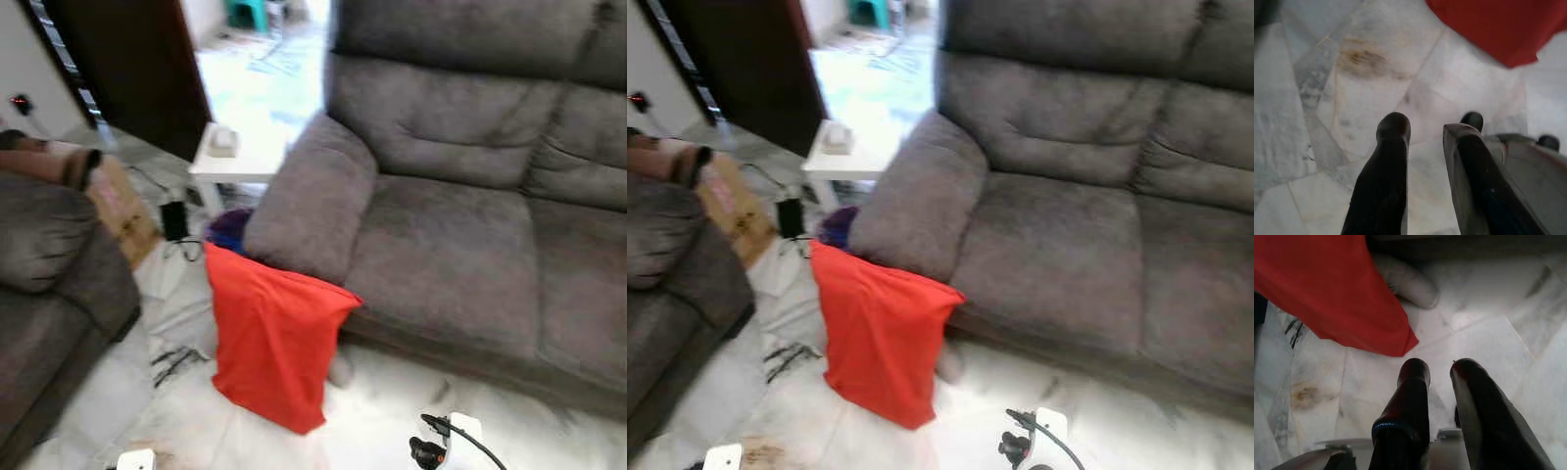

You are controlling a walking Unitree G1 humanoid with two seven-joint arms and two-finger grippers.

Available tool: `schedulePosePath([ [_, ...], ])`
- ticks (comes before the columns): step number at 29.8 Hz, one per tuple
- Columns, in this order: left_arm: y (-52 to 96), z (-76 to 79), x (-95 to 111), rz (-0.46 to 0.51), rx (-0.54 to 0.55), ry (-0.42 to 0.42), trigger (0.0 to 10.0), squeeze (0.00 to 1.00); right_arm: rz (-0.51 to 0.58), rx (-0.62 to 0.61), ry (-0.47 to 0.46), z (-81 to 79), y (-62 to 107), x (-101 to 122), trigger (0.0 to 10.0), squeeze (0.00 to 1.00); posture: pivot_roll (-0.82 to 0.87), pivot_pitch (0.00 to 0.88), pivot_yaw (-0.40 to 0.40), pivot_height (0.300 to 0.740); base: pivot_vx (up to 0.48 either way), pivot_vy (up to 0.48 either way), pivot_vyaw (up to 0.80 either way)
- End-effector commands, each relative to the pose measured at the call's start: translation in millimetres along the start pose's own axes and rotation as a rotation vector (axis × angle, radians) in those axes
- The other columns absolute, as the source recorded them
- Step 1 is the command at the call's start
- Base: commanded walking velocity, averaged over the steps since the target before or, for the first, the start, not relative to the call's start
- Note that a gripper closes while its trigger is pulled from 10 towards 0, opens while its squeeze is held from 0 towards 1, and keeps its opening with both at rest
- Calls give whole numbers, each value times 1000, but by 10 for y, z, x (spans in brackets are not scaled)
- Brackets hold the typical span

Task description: Move the pillow to the sofa from floor

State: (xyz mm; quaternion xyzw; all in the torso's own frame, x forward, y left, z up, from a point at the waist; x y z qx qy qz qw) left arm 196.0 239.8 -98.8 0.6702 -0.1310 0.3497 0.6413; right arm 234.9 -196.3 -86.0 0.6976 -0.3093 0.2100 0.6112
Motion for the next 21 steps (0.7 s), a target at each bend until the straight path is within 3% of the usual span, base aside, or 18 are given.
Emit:
schedulePosePath([
  [1,35,-60,-152,-45,17,12,10000,0,-24,-6,-7,17,19,-89,10000,0,108,168,40,740,292,0,800],
  [7,34,-55,-152,-45,17,12,10000,0,-24,-8,-13,16,18,-88,10000,0,108,167,40,740,294,0,800],
  [21,19,-4,-100,-36,-19,-13,10000,0,4,-32,-70,11,13,-68,10000,0,104,160,46,740,252,0,0],
])
Point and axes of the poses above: a point about 5 cm out from each wrist's last joint towards the gripper, its own y axis pointing back from the gripper into the wrist, its own x axis along the axis of the wrist's last joint, z = x × y, the point moved 3 cm from there along -y, pointing out of the wrist towards the gripper, and after that the axes turned 6 degrees about y, right-handed, at the moved point
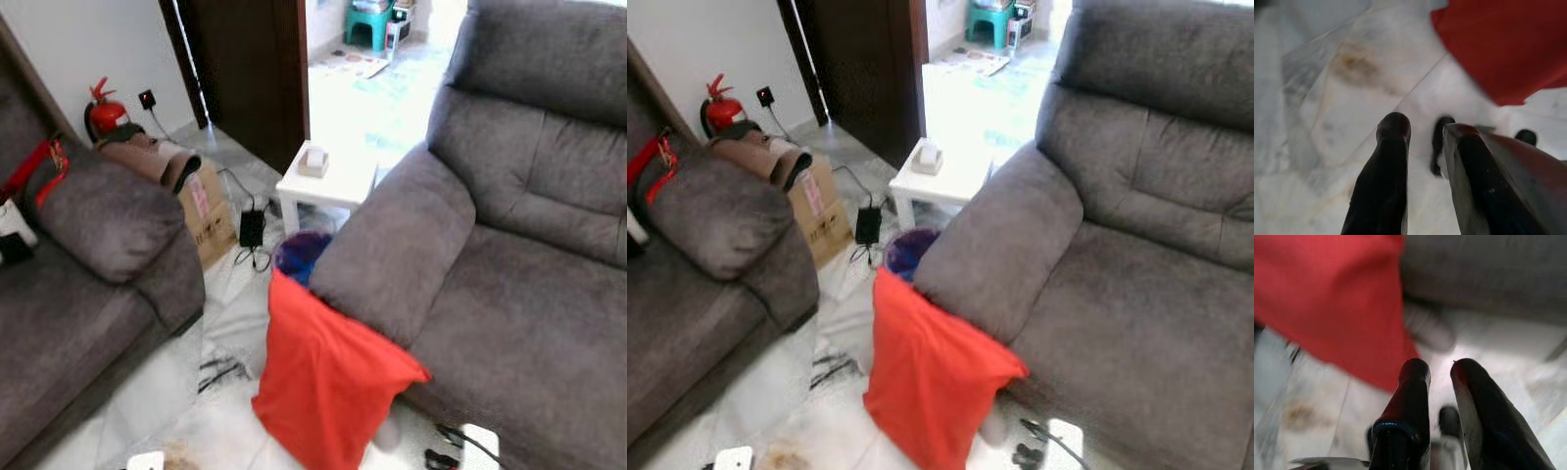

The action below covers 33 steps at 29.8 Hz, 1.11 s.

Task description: Move the pillow to the sofa from floor

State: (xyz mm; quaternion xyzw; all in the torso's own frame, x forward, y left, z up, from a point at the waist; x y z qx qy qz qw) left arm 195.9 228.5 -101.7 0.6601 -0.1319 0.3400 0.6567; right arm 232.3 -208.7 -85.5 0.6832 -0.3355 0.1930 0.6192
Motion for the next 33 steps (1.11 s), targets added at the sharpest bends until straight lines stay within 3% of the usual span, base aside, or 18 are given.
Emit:
schedulePosePath([
  [1,24,-94,-41,-15,9,-15,10000,0,-17,17,-26,-111,-10,-77,10000,0,104,159,46,740,0,0,0],
  [11,7,-91,79,32,26,-37,10000,0,20,31,-21,-132,-18,-12,10000,0,95,143,51,740,0,0,0],
  [15,1,-101,316,150,44,-42,10000,0,89,47,-9,-149,-16,80,10000,0,88,139,55,740,0,0,0],
  [16,7,-75,534,251,33,-44,10000,0,140,60,-6,-160,-11,151,10000,0,93,135,54,740,0,0,0],
  [17,7,-75,534,251,33,-44,10000,0,140,60,-6,-160,-11,151,10000,0,93,135,54,740,0,0,0],
  [19,48,-53,834,393,24,-60,10000,0,208,77,-4,-175,1,240,10000,0,95,132,53,740,0,0,0],
  [24,176,64,1279,618,-20,-63,10000,0,315,89,-26,-178,34,363,10000,0,102,121,42,740,0,0,0],
  [27,213,175,1345,666,-61,-92,10000,0,346,97,-39,-181,47,391,10000,0,99,119,37,740,0,0,0],
  [29,258,278,1333,702,-104,-154,10000,0,608,153,33,-458,73,1248,10000,0,90,116,36,740,0,0,0],
  [33,325,356,1300,734,-149,-175,10000,0,670,154,46,-470,127,1362,10000,0,79,118,37,740,0,0,0],
])
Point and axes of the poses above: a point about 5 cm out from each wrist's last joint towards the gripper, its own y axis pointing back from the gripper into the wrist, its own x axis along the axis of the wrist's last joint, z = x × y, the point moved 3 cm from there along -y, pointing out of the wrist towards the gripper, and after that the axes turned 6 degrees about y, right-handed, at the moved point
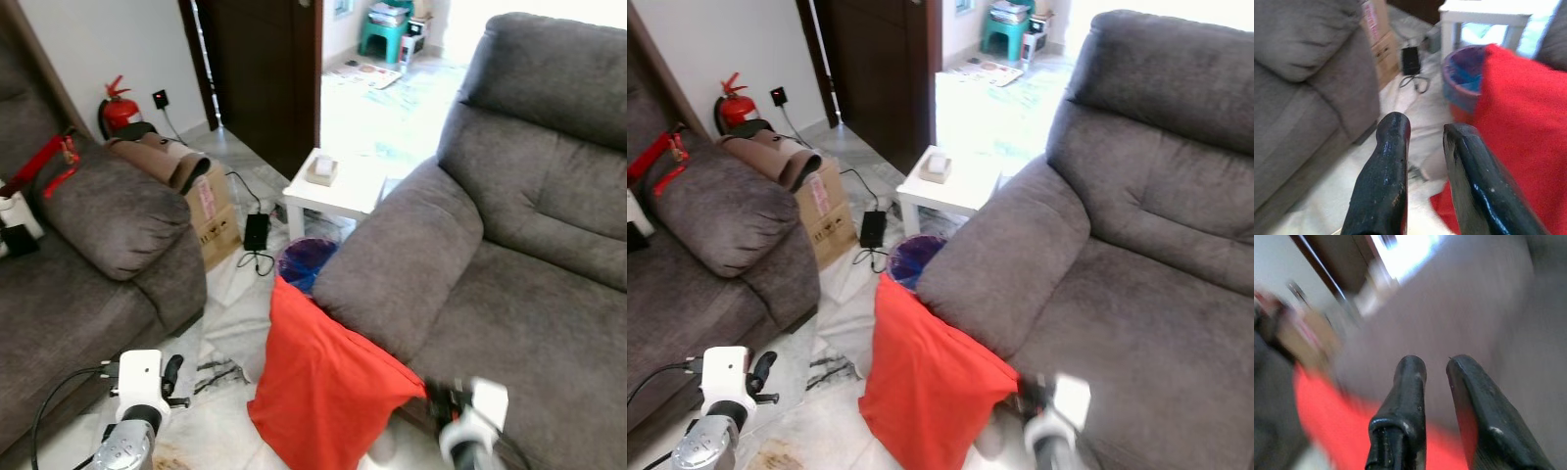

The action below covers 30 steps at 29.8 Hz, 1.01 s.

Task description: Move the pillow to the sofa from floor

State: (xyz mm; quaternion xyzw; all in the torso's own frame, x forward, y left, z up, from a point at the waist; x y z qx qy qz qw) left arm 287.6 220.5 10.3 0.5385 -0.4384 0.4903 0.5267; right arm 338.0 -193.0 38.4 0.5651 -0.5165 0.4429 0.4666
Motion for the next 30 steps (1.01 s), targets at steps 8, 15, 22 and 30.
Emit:
schedulePosePath([
  [8,76,58,-6,1,-67,-44,10000,0,-24,48,48,-42,170,-157,10000,0,67,133,25,740,0,0,0],
  [15,84,-5,108,36,-44,-33,10000,0,-23,-19,69,97,210,-131,10000,0,73,109,35,740,0,0,0],
  [22,76,-15,118,29,-40,-42,10000,0,-44,-81,46,169,251,-178,10000,0,67,107,39,705,0,0,0],
  [30,55,-3,156,32,-33,-30,10000,0,-55,-93,25,121,223,-196,10000,0,80,138,37,705,0,0,0],
])
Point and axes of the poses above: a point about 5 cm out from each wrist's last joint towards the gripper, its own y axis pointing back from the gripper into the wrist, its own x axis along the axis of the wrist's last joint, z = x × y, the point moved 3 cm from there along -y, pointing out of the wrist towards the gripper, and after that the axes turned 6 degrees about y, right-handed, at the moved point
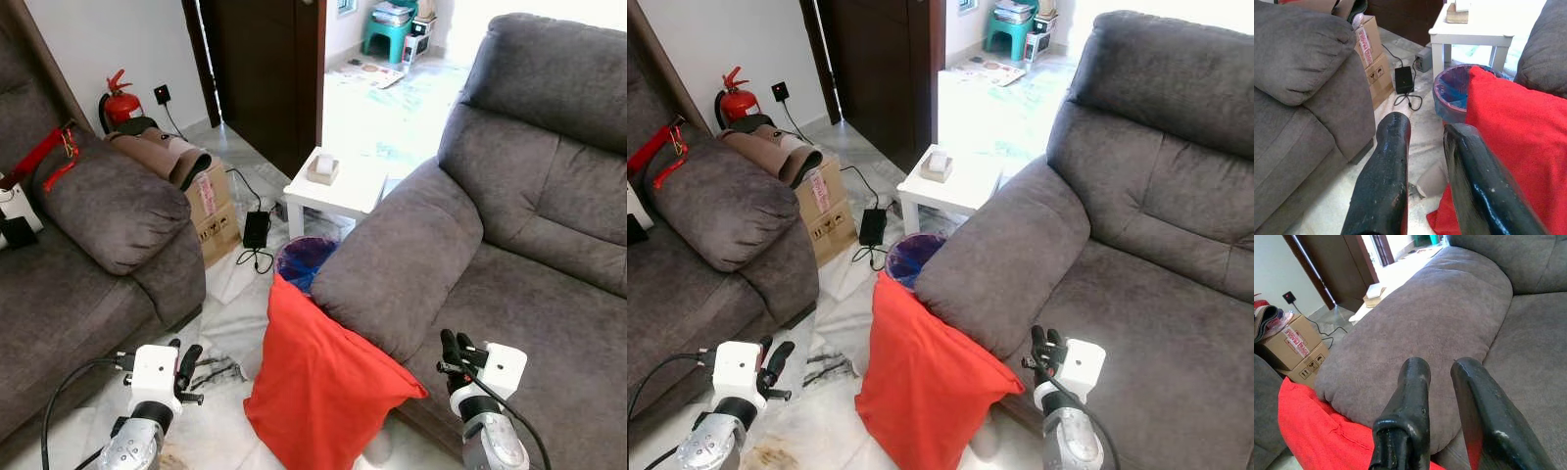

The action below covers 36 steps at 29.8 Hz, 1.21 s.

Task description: Move the pillow to the sofa from floor

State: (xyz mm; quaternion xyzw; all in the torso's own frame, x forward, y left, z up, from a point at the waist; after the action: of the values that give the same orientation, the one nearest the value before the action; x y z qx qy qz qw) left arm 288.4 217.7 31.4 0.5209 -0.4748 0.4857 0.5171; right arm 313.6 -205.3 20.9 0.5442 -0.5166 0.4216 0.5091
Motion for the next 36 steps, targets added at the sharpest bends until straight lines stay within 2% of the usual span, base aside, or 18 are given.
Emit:
schedulePosePath([
  [1,36,-35,-51,-27,15,5,10000,0,-25,-2,-15,-34,-15,-29,10000,0,80,138,37,705,0,0,0],
  [5,31,-25,-51,-32,13,6,10000,0,-32,6,-8,-64,-30,-27,10000,0,79,146,38,675,0,0,0],
  [11,37,-14,-48,-33,14,12,10000,0,-7,-7,-12,-47,-30,5,10000,0,79,152,37,675,0,0,0],
  [19,47,0,-73,-44,16,18,10000,0,-43,-4,-9,-47,-46,-25,10000,0,81,159,32,675,0,0,0],
  [23,56,-1,-91,-50,20,22,10000,0,-38,-2,-4,-42,-40,-23,10000,0,80,161,30,650,0,0,0],
  [36,97,-6,-136,-67,31,22,10000,0,-33,-5,-13,-51,-39,-24,10000,0,84,162,27,650,0,0,0],
])
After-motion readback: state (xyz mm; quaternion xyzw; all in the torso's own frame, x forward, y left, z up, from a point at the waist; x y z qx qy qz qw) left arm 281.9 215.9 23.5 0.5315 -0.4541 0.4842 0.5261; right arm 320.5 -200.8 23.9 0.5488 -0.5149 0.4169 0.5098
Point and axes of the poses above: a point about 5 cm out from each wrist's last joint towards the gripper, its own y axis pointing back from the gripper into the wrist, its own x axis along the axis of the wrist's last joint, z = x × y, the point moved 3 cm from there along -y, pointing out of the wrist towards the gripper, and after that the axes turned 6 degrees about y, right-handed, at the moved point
